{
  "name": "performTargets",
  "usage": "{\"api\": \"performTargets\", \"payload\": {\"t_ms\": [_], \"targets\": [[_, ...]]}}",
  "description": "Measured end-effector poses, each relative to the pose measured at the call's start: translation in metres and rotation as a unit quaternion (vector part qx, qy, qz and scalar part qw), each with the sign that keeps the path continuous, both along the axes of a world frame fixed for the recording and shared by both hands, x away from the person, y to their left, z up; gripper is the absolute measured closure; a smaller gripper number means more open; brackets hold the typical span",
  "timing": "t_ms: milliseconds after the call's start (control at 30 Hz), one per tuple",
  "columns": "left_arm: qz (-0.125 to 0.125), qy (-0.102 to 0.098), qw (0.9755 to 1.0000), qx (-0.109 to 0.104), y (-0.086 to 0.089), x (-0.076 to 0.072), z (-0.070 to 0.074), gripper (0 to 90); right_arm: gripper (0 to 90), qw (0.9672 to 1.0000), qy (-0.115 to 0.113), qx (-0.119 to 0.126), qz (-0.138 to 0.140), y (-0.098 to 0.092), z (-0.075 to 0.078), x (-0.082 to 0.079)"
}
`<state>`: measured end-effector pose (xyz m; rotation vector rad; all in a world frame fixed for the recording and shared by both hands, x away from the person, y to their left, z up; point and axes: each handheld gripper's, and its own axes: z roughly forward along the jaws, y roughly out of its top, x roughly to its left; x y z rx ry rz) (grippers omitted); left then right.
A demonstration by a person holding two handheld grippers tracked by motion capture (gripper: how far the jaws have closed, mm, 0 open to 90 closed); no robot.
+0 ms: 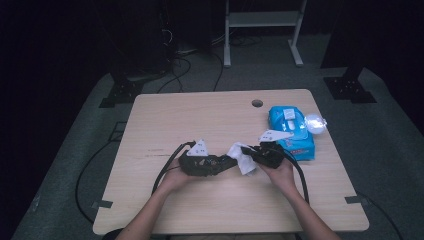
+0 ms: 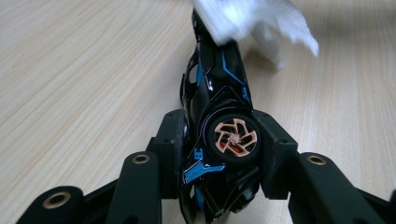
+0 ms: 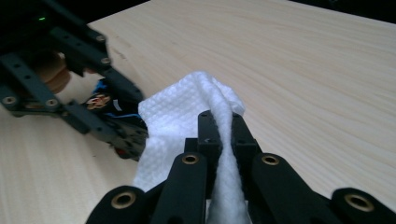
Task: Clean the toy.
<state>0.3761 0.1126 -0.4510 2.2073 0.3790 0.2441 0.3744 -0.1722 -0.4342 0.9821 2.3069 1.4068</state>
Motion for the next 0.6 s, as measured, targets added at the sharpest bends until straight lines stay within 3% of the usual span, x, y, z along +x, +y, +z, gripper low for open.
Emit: {"api": "performTargets", "payload": {"t_ms": [267,367,600], "targets": [[0.009,0.015,0.9998,0.006,0.012,0.002,0.003,58.1,85.9,0.9994,0.019,0.012,-0.026,-0.017,-0.006,0.006],[0.017,0.017,0.9996,0.014,0.006,0.005,0.008,46.9,85.9,0.9994,0.017,0.012,-0.027,-0.018,-0.005,0.006],[0.01,0.014,0.9988,0.047,-0.024,0.014,0.018,42.9,86.0,0.9991,0.02,0.023,-0.029,-0.023,-0.004,0.007]]}}
